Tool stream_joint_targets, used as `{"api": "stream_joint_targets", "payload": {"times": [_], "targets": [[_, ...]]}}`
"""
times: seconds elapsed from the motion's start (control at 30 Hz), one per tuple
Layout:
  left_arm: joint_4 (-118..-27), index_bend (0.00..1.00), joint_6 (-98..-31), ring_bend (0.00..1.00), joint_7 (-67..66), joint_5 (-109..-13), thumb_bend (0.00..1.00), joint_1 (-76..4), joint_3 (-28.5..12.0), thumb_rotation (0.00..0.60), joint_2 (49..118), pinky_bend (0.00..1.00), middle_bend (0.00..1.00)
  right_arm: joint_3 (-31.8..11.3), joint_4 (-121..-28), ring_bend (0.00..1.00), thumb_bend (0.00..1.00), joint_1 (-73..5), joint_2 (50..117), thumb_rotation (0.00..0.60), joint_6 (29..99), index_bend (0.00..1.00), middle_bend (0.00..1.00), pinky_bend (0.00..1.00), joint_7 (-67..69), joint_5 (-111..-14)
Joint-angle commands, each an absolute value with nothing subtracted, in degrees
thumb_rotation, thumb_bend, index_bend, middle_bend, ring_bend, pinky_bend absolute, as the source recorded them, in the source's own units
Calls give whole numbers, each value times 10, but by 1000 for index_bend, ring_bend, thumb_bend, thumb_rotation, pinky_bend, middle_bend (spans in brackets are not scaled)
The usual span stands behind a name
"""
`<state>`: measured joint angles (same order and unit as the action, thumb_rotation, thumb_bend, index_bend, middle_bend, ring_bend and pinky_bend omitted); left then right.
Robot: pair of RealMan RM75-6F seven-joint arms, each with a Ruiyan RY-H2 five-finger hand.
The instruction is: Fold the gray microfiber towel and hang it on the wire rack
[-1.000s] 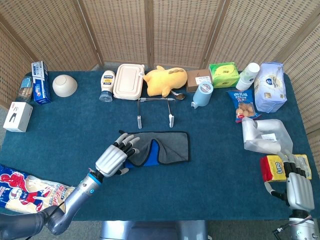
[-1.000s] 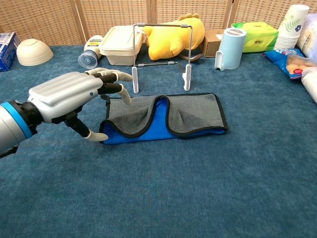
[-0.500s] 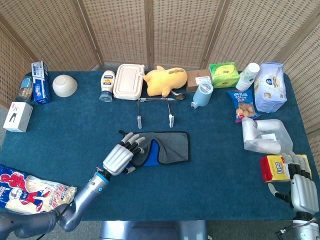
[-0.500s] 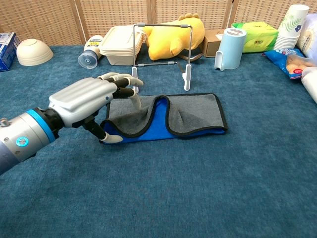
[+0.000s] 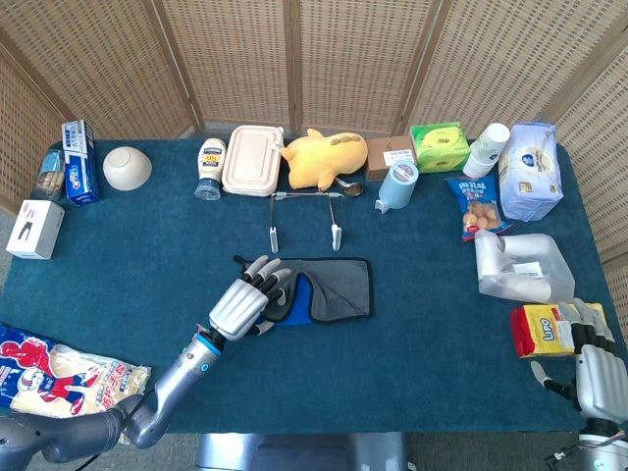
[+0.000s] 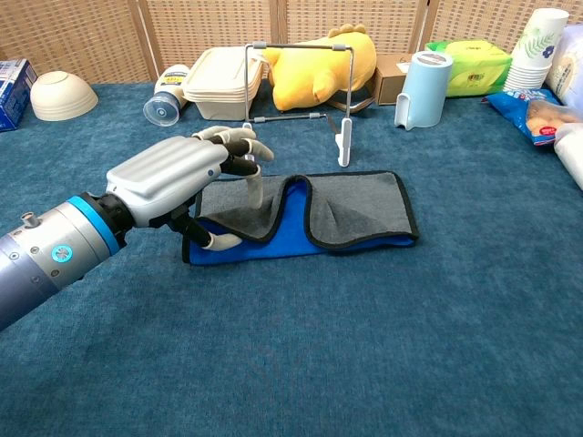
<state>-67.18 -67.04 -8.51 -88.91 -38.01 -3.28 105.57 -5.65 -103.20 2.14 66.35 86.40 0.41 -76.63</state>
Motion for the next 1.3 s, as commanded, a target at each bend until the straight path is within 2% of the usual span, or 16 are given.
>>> {"api": "stream_joint_targets", "payload": {"times": [0.03,0.2,0.37,0.5,1.3], "targets": [[-667,462,-667,0,-86,-889,339,-381,-32,600,1054,0,184,-56,-1033,0,212,24,662,600,867,63,11,0,4,-766],[-652,507,-665,0,-77,-887,362,-382,-35,600,1061,0,201,-56,-1035,0,211,24,662,600,867,64,11,0,2,-767],[-631,610,-671,0,-64,-888,405,-383,-39,600,1073,0,242,-57,-1037,0,212,25,662,600,870,66,16,0,-1,-767],[-618,651,-676,0,-55,-884,416,-381,-44,600,1079,0,266,-57,-1039,0,212,26,661,600,872,68,19,0,-3,-767],[-521,617,-667,8,3,-833,414,-393,-96,600,1120,0,277,-58,-1043,0,211,30,657,600,879,64,19,0,-6,-767]]}}
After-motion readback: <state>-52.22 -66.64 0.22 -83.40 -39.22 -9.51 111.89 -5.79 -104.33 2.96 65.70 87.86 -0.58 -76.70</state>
